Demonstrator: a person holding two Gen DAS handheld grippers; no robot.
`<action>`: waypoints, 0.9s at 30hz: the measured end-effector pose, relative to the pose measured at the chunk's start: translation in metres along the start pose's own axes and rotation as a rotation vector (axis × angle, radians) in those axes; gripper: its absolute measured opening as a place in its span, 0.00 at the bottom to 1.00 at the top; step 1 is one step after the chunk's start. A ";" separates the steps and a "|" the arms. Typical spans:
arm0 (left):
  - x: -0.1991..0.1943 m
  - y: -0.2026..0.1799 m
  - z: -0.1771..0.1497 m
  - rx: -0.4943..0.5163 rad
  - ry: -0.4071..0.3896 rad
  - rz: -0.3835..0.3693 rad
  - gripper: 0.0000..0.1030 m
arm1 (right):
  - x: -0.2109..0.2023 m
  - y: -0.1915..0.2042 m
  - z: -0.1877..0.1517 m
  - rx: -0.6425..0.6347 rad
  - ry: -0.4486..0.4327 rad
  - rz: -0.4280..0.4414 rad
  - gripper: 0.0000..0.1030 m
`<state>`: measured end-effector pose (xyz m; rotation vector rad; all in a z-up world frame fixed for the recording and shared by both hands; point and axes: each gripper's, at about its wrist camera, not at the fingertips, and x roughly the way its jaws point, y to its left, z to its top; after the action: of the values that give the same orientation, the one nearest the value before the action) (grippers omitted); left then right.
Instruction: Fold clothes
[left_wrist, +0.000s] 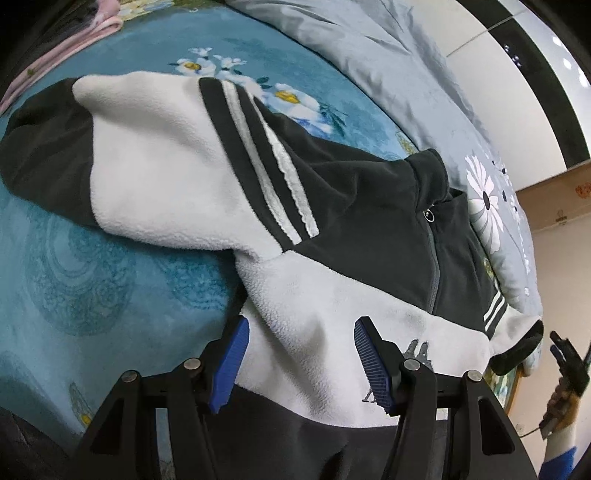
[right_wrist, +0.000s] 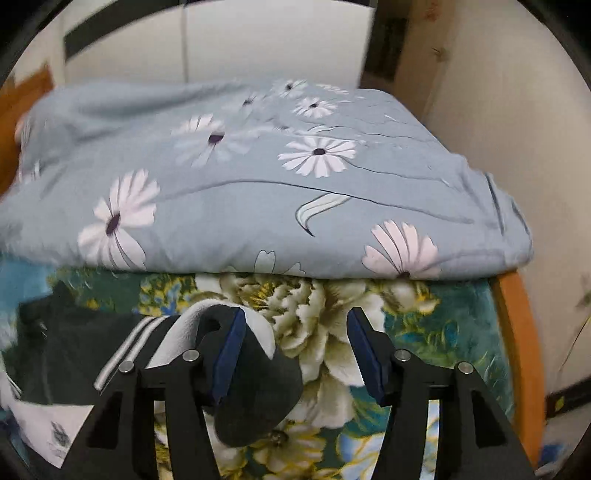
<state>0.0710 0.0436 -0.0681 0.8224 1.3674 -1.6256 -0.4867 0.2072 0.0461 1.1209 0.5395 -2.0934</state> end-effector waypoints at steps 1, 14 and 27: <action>-0.001 -0.002 0.000 0.002 -0.002 0.001 0.62 | -0.001 -0.004 -0.011 0.022 0.010 0.030 0.57; -0.005 0.000 -0.001 -0.007 -0.014 0.019 0.62 | 0.065 0.048 -0.089 -0.064 0.183 0.017 0.14; -0.002 -0.005 0.000 0.004 -0.006 0.007 0.62 | -0.012 -0.101 0.005 0.376 0.017 0.323 0.11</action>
<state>0.0672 0.0448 -0.0639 0.8237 1.3563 -1.6241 -0.5590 0.2767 0.0628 1.3348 -0.0378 -1.9426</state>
